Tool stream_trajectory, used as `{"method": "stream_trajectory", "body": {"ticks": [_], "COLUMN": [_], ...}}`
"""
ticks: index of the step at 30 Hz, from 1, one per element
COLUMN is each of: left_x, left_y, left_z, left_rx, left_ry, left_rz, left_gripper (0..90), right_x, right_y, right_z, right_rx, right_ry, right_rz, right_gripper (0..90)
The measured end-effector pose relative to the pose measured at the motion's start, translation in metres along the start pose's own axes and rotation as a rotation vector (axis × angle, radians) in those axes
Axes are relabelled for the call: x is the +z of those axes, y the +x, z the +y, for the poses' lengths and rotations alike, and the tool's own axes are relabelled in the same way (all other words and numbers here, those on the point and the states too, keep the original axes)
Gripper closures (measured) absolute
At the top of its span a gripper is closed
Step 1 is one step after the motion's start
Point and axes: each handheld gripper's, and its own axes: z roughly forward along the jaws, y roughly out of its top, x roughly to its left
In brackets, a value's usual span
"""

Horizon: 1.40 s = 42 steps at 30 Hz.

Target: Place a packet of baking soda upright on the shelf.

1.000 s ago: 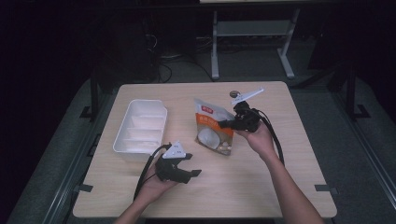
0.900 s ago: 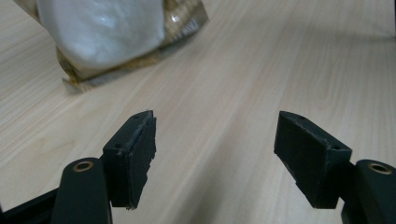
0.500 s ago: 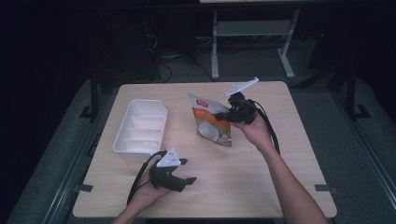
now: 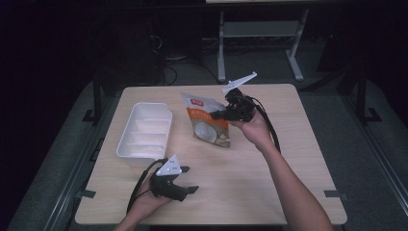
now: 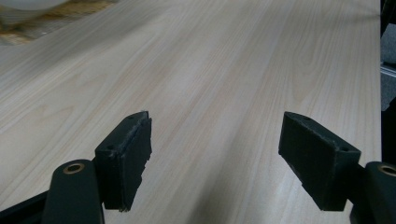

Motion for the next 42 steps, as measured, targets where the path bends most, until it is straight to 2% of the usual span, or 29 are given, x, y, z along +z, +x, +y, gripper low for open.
{"method": "stream_trajectory", "body": {"ticks": [10,17,35,42], "left_x": [0.001,0.000,0.000,-0.001], "left_y": [0.002,0.000,0.001,0.001], "left_z": [-0.005,-0.005,-0.007,-0.008], "left_rx": [0.010,0.018,0.023,0.020], "left_ry": [0.006,0.001,0.004,0.002], "left_rz": [-0.007,-0.013,-0.025,-0.028], "left_gripper": [23.1,22.3,21.0,21.1], "right_x": [0.016,0.027,0.052,0.062], "right_y": [0.016,0.026,0.043,0.049], "right_z": [0.033,0.050,0.083,0.093], "right_rx": [-0.048,-0.061,-0.119,-0.127], "right_ry": [-0.004,-0.016,-0.016,-0.021], "right_rz": [0.043,0.085,0.138,0.156], "right_gripper": [89.7,89.7,89.7,89.7]}}
